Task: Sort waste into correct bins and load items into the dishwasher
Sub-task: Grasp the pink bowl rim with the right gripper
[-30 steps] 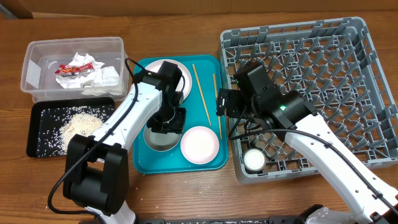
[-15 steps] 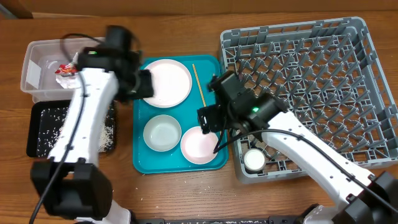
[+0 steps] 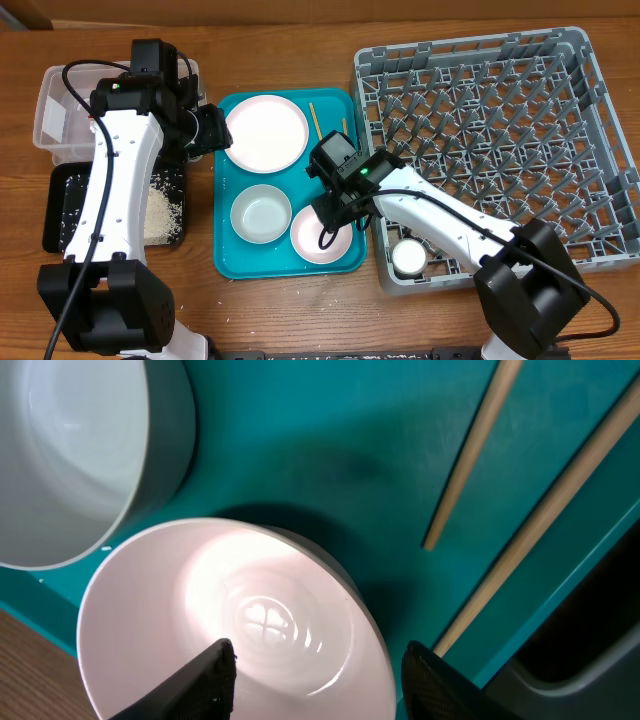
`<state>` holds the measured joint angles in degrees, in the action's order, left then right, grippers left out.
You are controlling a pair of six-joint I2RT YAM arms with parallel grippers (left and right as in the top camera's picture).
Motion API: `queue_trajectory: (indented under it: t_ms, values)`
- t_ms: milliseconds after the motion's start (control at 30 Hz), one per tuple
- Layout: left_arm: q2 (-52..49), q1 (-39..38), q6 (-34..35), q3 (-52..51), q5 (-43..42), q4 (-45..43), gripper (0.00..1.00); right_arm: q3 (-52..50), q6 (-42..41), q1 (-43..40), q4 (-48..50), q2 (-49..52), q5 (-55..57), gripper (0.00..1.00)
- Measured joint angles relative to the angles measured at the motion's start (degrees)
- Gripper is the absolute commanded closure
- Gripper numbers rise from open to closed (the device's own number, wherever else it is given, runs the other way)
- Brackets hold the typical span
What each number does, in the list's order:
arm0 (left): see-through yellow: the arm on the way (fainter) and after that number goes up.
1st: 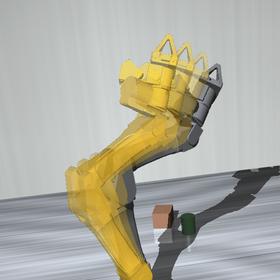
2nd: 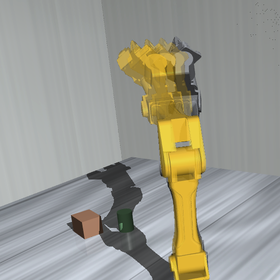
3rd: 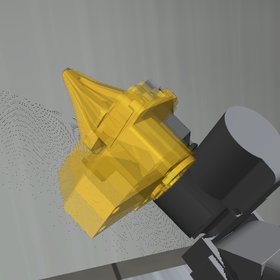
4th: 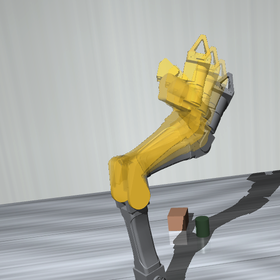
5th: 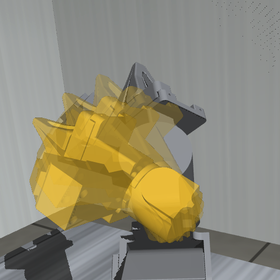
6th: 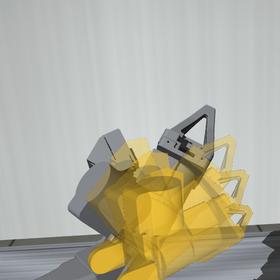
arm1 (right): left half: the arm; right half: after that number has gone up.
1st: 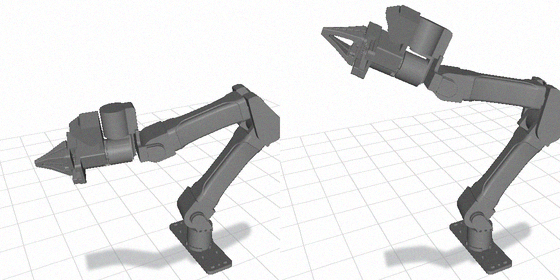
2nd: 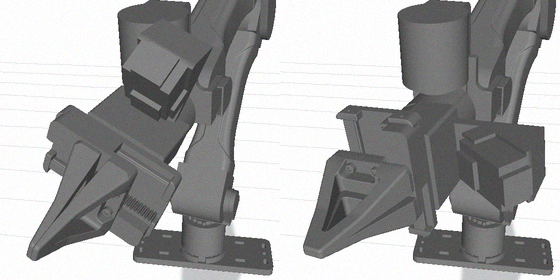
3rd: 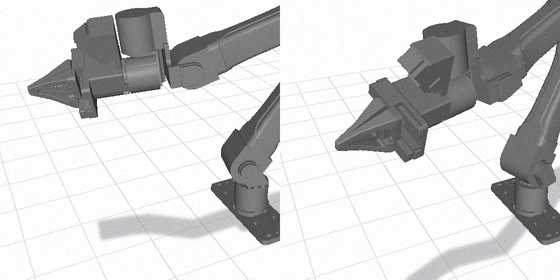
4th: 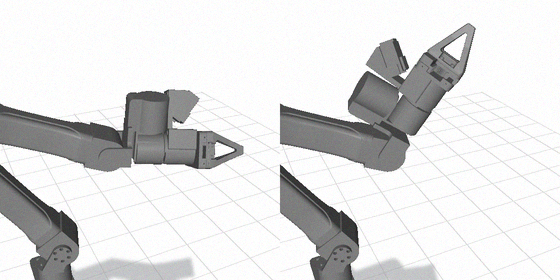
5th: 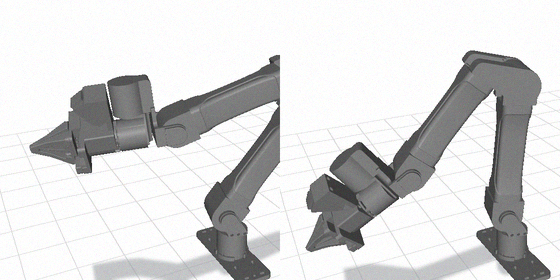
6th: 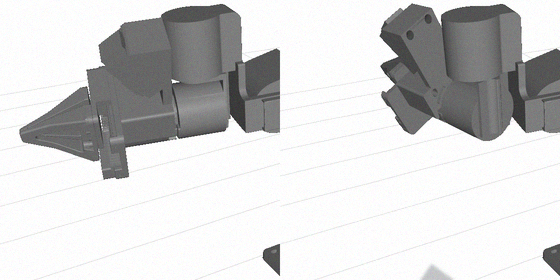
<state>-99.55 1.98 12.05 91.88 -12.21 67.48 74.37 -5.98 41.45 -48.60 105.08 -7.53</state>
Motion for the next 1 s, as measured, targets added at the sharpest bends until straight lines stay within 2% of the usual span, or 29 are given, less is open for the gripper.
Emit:
queue_trajectory:
  t_ms: [333,367,433,667,733,767,833,1000]
  values:
    - [0.0,0.0,0.0,0.0,-0.02,0.0,0.26,-1.75,1.51,0.0,0.63,0.0,0.31,0.52]
    - [0.0,0.0,0.0,0.0,-0.02,0.0,0.26,-1.75,1.53,0.0,0.57,0.0,0.37,0.56]
    - [0.0,0.0,0.0,0.0,-0.02,0.0,0.24,-1.77,1.66,0.0,0.52,0.26,0.52,0.78]
    - [0.0,0.0,0.0,0.0,-0.02,0.0,0.23,-1.79,1.62,-0.02,-0.07,0.59,0.7,0.89]
    - [0.0,0.0,0.0,0.0,-0.02,0.0,0.22,-1.79,1.66,-0.02,-0.26,0.59,0.72,0.87]
    - [0.0,0.0,0.0,0.0,-0.02,0.0,0.21,-1.79,1.64,0.0,-0.5,0.59,0.72,0.75]
    - [0.0,0.0,0.0,0.0,-0.02,0.0,0.2,-1.79,1.95,-0.02,-0.83,0.59,0.74,0.64]
    - [0.0,0.0,0.0,0.0,-0.02,-0.07,0.19,-1.79,1.9,-0.02,-2.05,0.59,0.72,0.58]
